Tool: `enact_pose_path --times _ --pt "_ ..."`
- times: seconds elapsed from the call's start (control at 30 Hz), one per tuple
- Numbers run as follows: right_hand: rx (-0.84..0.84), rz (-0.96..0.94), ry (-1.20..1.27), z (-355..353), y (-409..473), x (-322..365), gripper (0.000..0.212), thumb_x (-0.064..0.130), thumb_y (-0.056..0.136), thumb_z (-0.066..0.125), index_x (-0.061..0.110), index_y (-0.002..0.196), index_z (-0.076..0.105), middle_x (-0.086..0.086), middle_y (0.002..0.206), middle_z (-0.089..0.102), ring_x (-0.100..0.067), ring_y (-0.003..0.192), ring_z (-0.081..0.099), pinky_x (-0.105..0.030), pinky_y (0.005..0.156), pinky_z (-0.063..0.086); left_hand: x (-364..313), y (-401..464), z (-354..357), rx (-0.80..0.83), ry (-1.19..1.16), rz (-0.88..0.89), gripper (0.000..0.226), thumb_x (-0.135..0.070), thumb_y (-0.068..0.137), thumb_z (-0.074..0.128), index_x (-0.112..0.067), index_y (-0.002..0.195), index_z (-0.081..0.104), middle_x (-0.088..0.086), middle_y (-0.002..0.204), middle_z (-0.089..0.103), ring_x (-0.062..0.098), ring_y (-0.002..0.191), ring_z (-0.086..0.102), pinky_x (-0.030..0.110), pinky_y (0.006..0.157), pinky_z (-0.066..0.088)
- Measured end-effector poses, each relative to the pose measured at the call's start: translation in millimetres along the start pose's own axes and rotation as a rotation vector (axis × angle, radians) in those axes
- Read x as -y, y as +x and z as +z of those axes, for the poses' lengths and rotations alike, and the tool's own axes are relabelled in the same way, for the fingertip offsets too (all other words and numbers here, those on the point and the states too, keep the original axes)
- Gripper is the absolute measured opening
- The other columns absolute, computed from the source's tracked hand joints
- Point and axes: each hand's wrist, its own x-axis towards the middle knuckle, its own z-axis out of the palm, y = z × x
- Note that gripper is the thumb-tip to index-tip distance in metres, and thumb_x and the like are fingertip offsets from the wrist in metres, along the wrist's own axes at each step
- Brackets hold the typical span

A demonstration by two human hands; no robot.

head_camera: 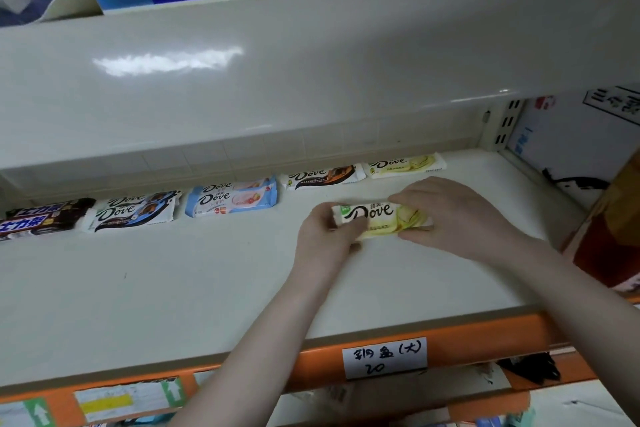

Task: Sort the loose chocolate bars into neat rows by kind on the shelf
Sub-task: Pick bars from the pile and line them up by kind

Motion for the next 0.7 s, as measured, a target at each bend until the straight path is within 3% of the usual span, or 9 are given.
enact_pose_path --times 0.07,0.1,0.2,0.33,0.43,0.53,0.63,0.7 --pt "-0.017 0.057 -0.034 -7 4 -11 0.048 0.033 0.078 0.067 0.022 0.123 0.056 0.003 0.123 0.058 -0.017 0.117 0.048 -0.016 0.091 0.026 7 -1 -2 -0.066 0.628 0.270 0.037 -0.028 0.086 0.062 -0.016 0.121 0.056 0.006 0.113 0.062 0.021 0.102 0.057 0.033 0.087 0.046" --pt "-0.001 0.096 -0.060 -11 8 -17 0.048 0.033 0.079 0.066 0.022 0.124 0.055 0.003 0.126 0.056 -0.018 0.119 0.046 -0.018 0.093 0.025 10 -4 -2 -0.088 0.822 0.370 0.041 -0.033 0.088 0.057 -0.017 0.125 0.054 0.003 0.118 0.059 0.021 0.108 0.053 0.032 0.091 0.042" --pt "0.059 0.169 -0.137 -19 20 -37 0.049 0.036 0.079 0.063 0.024 0.126 0.053 -0.002 0.123 0.060 -0.025 0.113 0.052 -0.030 0.091 0.037 17 -11 1 -0.101 1.082 0.498 0.045 -0.045 0.088 0.041 -0.013 0.109 0.064 0.007 0.111 0.061 0.030 0.103 0.055 0.037 0.084 0.046" --pt "0.156 0.237 -0.185 -17 38 -59 0.053 0.044 0.077 0.063 0.030 0.127 0.051 -0.002 0.119 0.062 -0.025 0.104 0.057 -0.032 0.080 0.047 22 -9 4 0.034 1.202 0.394 0.052 -0.048 0.089 0.031 -0.012 0.113 0.060 0.009 0.118 0.056 0.031 0.111 0.049 0.039 0.090 0.041" --pt "0.179 0.214 -0.193 -14 51 -69 0.048 0.038 0.075 0.067 0.025 0.120 0.058 -0.008 0.106 0.066 -0.027 0.092 0.059 -0.033 0.074 0.049 22 -11 3 0.002 1.186 0.425 0.065 -0.052 0.080 0.019 -0.012 0.110 0.061 0.010 0.113 0.059 0.032 0.106 0.053 0.039 0.087 0.044" --pt "0.229 0.216 -0.188 -12 62 -75 0.048 0.032 0.076 0.069 0.016 0.120 0.058 -0.013 0.108 0.063 -0.030 0.093 0.057 -0.034 0.074 0.047 22 -11 5 0.044 1.215 0.374 0.049 -0.047 0.090 0.032 -0.014 0.118 0.056 0.008 0.122 0.054 0.030 0.114 0.047 0.037 0.093 0.039" --pt "0.277 0.230 -0.183 -8 69 -78 0.044 0.030 0.078 0.068 0.012 0.116 0.059 -0.014 0.107 0.062 -0.031 0.093 0.056 -0.036 0.077 0.047 19 -13 4 0.006 1.221 0.404 0.068 -0.052 0.078 0.015 -0.014 0.114 0.059 0.008 0.119 0.057 0.030 0.110 0.051 0.038 0.090 0.042" --pt "0.297 0.241 -0.174 -6 70 -79 0.047 0.030 0.079 0.067 0.014 0.121 0.056 -0.013 0.113 0.061 -0.030 0.099 0.055 -0.035 0.080 0.046 22 -12 5 -0.012 1.209 0.410 0.069 -0.052 0.075 0.016 -0.013 0.109 0.062 0.009 0.114 0.061 0.031 0.105 0.055 0.038 0.086 0.045"
